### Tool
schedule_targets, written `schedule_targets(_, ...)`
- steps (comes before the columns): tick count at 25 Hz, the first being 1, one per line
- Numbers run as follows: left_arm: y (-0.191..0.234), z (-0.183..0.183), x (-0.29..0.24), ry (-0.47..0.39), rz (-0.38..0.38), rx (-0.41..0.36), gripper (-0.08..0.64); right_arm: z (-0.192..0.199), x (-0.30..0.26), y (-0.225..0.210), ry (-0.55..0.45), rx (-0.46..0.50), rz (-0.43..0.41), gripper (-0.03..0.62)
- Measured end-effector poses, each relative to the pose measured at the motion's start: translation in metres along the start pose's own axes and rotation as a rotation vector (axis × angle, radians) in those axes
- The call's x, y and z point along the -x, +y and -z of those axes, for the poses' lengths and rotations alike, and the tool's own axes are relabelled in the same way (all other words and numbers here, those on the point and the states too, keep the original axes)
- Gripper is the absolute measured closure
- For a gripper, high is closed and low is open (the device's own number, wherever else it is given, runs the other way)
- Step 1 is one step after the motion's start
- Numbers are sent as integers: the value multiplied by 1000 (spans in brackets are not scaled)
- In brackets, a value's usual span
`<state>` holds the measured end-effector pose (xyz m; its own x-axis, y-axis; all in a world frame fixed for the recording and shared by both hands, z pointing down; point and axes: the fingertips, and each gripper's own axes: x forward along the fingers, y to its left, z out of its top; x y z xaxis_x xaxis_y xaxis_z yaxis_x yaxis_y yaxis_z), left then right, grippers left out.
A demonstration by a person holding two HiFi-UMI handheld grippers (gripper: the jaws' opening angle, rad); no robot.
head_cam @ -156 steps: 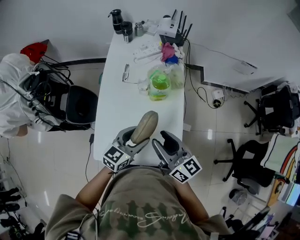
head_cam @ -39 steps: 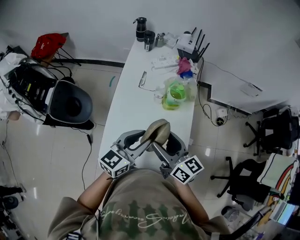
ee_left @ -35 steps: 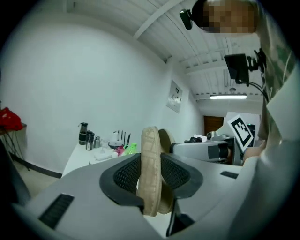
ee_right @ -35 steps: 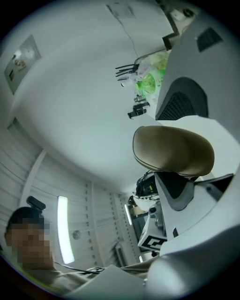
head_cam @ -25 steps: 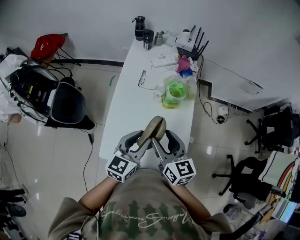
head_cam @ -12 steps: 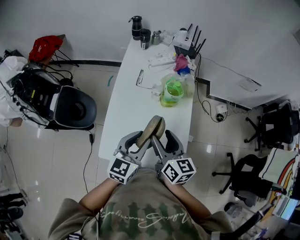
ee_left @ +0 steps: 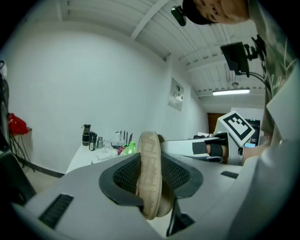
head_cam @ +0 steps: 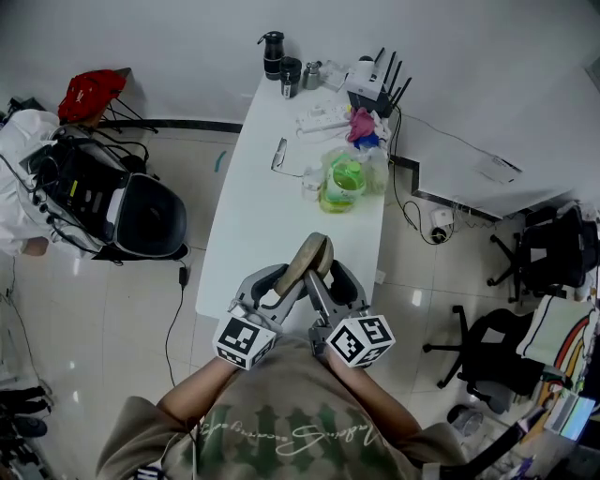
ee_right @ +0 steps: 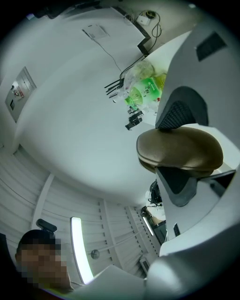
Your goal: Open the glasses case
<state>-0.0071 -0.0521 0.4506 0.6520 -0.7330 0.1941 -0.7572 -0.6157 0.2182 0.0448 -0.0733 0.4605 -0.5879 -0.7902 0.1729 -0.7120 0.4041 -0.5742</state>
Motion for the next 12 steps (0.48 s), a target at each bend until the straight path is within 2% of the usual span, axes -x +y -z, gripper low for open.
schedule_targets(2, 4, -6, 5, -34, 16, 31, 419, -4, 1, 5, -15, -5, -27, 332)
schedule_targets(4, 8, -10, 9, -48, 14, 40, 419, -7, 2, 8, -11, 30, -37, 334)
schedule_targets(7, 10, -17, 15, -61, -2, 23, 419, -9, 7, 1, -7, 71, -7, 422)
schedule_targets(12, -5, -23, 21, -59, 61, 41, 419, -9, 9, -16, -23, 29, 12, 432)
